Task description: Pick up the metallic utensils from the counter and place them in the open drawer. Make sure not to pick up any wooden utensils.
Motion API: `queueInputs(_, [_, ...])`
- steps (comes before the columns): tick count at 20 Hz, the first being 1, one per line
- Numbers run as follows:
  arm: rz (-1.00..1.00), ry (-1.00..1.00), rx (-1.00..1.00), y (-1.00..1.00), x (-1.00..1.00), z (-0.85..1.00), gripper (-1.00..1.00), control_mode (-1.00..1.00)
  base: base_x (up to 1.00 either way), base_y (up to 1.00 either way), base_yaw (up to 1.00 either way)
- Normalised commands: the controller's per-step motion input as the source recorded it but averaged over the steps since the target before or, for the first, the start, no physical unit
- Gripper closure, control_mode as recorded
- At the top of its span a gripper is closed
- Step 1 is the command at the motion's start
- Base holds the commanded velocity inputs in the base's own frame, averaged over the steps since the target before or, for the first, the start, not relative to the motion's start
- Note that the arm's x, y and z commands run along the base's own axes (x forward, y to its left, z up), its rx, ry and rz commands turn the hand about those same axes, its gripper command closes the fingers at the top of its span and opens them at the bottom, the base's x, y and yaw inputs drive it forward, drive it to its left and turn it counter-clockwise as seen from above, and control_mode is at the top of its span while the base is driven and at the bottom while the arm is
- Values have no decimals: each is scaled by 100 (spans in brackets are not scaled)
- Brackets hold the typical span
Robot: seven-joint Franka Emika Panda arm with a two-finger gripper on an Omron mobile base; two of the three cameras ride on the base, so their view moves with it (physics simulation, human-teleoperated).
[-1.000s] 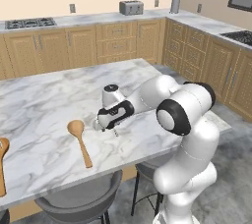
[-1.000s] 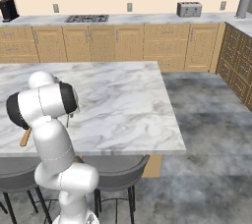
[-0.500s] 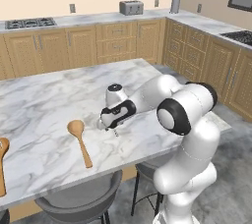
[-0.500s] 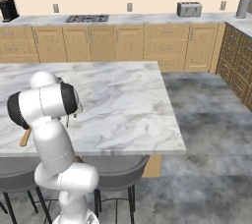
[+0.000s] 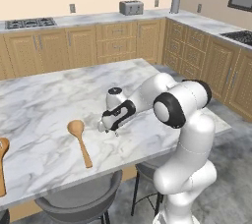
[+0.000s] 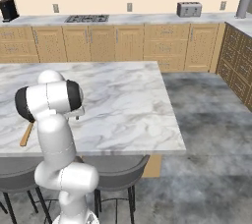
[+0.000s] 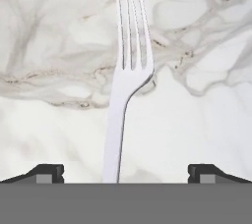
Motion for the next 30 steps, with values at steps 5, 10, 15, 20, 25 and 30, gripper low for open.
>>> queueInputs(5, [0, 0, 0, 3, 0, -26, -100, -100, 0, 0, 0])
queueInputs(10, [0, 0, 0, 2, 0, -5, -100, -100, 0, 0, 0])
queueInputs(15, [0, 0, 0, 0, 0, 0, 100, -100, 0, 0, 0])
queueInputs(20, [0, 0, 0, 0, 0, 0, 100, -100, 0, 0, 0])
queueInputs(25, [0, 0, 0, 0, 0, 0, 100, -100, 0, 0, 0])
queueInputs(30, [0, 0, 0, -5, -2, 25, 100, -100, 0, 0, 0])
